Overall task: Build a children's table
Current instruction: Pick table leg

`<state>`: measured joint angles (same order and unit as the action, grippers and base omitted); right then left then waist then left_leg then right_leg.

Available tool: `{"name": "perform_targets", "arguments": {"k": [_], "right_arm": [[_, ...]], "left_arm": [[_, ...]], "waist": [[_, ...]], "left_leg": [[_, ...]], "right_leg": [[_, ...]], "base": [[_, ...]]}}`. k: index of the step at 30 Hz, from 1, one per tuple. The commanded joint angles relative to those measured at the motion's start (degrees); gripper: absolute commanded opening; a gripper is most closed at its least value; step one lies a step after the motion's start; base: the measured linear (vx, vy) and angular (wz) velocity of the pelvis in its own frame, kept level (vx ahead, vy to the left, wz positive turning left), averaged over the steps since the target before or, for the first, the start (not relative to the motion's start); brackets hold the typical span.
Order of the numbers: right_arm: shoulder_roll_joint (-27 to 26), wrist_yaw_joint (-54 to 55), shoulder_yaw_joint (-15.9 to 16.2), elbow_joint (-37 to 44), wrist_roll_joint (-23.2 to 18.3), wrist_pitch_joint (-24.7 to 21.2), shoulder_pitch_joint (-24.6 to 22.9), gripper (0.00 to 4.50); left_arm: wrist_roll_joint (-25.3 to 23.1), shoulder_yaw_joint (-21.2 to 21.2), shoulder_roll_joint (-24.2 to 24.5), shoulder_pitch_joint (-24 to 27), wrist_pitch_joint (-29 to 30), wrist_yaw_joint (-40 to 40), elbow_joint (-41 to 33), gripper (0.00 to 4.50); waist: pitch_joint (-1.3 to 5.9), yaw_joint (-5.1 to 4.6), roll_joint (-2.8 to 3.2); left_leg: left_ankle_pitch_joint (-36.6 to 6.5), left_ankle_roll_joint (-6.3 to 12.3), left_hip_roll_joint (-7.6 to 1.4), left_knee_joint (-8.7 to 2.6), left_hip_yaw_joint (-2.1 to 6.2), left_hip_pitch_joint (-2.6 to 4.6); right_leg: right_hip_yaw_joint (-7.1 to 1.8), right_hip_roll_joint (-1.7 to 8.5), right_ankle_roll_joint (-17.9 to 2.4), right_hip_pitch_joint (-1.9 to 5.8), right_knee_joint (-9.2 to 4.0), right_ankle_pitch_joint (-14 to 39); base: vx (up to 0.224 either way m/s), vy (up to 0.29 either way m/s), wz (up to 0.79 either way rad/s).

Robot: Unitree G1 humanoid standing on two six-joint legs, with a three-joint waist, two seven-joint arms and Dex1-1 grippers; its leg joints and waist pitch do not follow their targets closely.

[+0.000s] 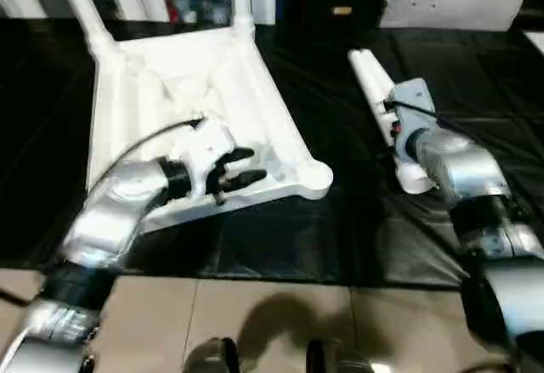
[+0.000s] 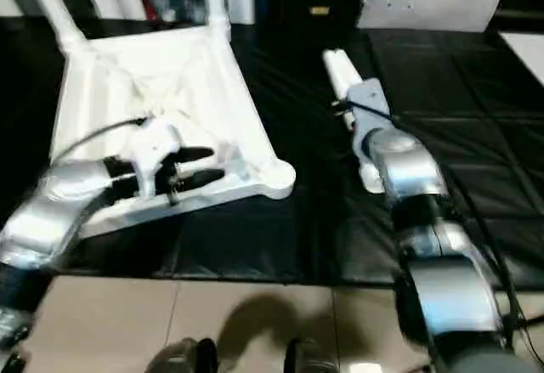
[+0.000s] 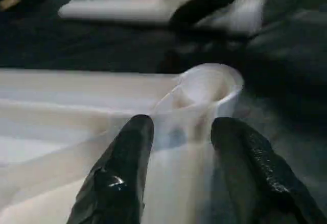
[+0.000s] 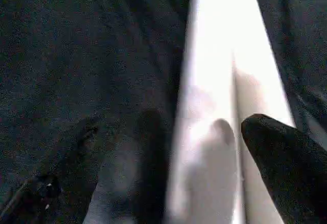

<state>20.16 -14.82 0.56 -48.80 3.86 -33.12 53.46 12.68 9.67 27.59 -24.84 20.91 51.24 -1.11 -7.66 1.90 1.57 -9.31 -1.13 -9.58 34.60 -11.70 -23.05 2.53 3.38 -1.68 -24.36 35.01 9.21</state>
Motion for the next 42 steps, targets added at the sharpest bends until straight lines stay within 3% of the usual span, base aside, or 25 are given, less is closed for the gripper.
{"name": "perform_targets", "arguments": {"k": [1, 6, 12, 15, 19, 20, 21, 26, 42], "right_arm": [[0.2, 1.1, 0.6, -3.6, 1.0, 0.8, 2.0, 4.5], [-0.2, 2.6, -0.7, -9.7, 0.3, 2.2, 5.5, 4.5], [-0.8, -1.2, -3.2, -15.2, -2.4, 0.2, 8.2, 4.5], [-0.6, -3.3, -3.3, -17.1, -3.0, -1.3, 8.7, 4.5], [-0.7, -5.2, -3.6, -18.2, -3.8, -3.2, 8.9, 4.5], [-0.7, -5.2, -3.6, -18.2, -3.8, -3.2, 8.9, 4.5], [-0.8, -6.1, -3.8, -19.0, -3.9, -3.9, 9.2, 4.23], [-0.8, -8.6, -3.0, -20.3, -3.6, -5.3, 9.6, 3.83], [-0.2, -11.0, -2.4, -21.0, -3.0, -5.8, 9.7, 2.48]], "left_arm": [[1.2, -0.4, 0.7, 1.0, 2.6, 0.4, -3.7, 2.57], [2.4, -0.1, 1.2, 3.4, 6.9, 0.2, -8.6, 3.02], [2.8, 0.9, 2.0, 3.7, 9.7, -0.3, -10.9, 3.41], [3.4, 0.9, 1.9, 3.6, 11.0, -0.3, -11.7, 3.73], [3.7, 1.2, 2.1, 3.6, 12.0, 0.0, -12.4, 3.82], [3.7, 1.2, 2.1, 3.6, 12.0, 0.0, -12.4, 4.09], [3.7, 1.4, 2.2, 3.5, 12.4, 0.0, -12.6, 4.22], [3.7, 1.8, 2.6, 3.2, 13.3, 0.2, -13.0, 4.5], [2.9, 2.5, 2.7, 2.7, 13.6, -0.8, -12.9, 4.5]], "waist": [[4.99, -0.08, -0.94], [4.88, -0.17, -0.99], [5.1, -0.19, -0.91], [5.06, -0.11, -0.84], [5.08, -0.03, -0.72], [5.09, 0.01, -0.73], [5.16, 0.03, -0.61], [5.1, 0.09, -0.65], [5.56, 0.14, -0.95]], "left_leg": [[-10.6, 0.95, -3.15, -3.49, 1.49, 1.93], [-10.9, 1.06, -3.04, -3.44, 1.47, 1.82], [-10.1, 1.67, -3.11, -3.36, 1.41, 1.68], [-10.2, 1.62, -3.16, -3.35, 1.42, 1.67], [-10.8, 1.26, -3.15, -3.32, 1.41, 1.69], [-10.7, 1.26, -3.18, -3.34, 1.44, 1.66], [-10.6, 1.21, -3.17, -3.32, 1.45, 1.67], [-11.2, 1.02, -3.22, -3.34, 1.47, 1.67], [-11.1, 0.49, -3.23, -3.16, 1.44, 1.7]], "right_leg": [[-2.69, 4.36, -14.0, 3.03, -3.88, 14.7], [-2.74, 4.3, -12.4, 2.9, -3.92, 16.3], [-2.66, 4.12, -13.3, 3.03, -3.6, 13.8], [-2.61, 4.18, -13.5, 2.98, -3.57, 14.0], [-2.6, 4.19, -13.4, 3.01, -3.69, 15.0], [-2.59, 4.19, -13.3, 3.0, -3.64, 15.0], [-2.59, 4.2, -13.4, 3.02, -3.63, 14.7], [-2.55, 4.24, -13.6, 2.93, -3.7, 15.5], [-2.59, 4.27, -13.5, 3.01, -3.59, 15.4]], "base": [[0.0, 0.0, 0.0], [0.0, 0.0, 0.0], [0.0, 0.0, 0.0], [0.0, 0.0, 0.0], [0.0, 0.0, 0.0], [0.0, 0.0, 0.0], [0.0, 0.0, 0.0], [0.0, 0.0, 0.0], [0.0, 0.0, 0.0]]}}
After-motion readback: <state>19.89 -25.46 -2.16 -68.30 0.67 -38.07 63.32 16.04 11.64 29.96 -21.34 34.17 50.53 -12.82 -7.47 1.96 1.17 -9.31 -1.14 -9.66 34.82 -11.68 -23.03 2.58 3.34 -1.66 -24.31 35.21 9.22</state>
